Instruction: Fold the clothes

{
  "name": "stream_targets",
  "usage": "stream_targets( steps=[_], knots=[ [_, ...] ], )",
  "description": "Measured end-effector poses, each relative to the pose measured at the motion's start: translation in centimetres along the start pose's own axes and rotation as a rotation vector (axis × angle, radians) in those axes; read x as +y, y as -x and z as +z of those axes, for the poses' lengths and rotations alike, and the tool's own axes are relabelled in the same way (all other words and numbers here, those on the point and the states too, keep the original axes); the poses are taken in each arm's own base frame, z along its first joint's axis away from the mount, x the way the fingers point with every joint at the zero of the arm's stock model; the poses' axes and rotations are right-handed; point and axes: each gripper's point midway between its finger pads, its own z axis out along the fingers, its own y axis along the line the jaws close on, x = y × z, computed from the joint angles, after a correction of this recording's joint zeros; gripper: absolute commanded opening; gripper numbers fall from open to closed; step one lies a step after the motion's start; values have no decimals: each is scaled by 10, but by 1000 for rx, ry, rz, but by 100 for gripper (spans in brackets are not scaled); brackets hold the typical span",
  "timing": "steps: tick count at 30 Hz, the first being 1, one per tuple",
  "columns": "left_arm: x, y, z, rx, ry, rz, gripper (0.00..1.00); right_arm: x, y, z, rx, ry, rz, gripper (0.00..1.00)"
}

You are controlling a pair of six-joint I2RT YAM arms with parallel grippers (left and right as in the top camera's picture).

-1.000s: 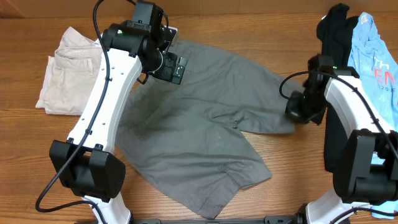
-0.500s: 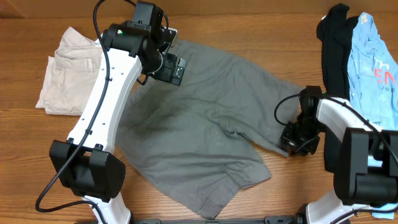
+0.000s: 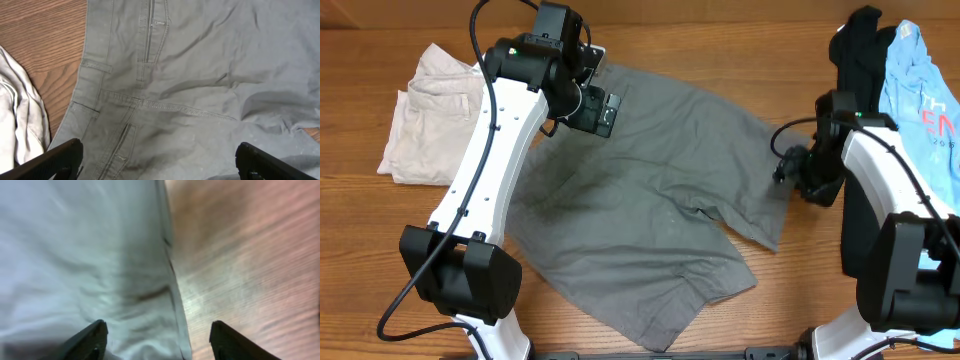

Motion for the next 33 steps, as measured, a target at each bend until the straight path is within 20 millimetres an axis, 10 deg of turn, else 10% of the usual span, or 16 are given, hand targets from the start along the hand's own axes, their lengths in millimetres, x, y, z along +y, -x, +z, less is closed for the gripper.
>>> stream_targets(
  steps=[33],
  knots=[
    [0, 7, 0, -28, 1, -2, 100, 53, -43, 57, -41, 114, -146, 67]
  ],
)
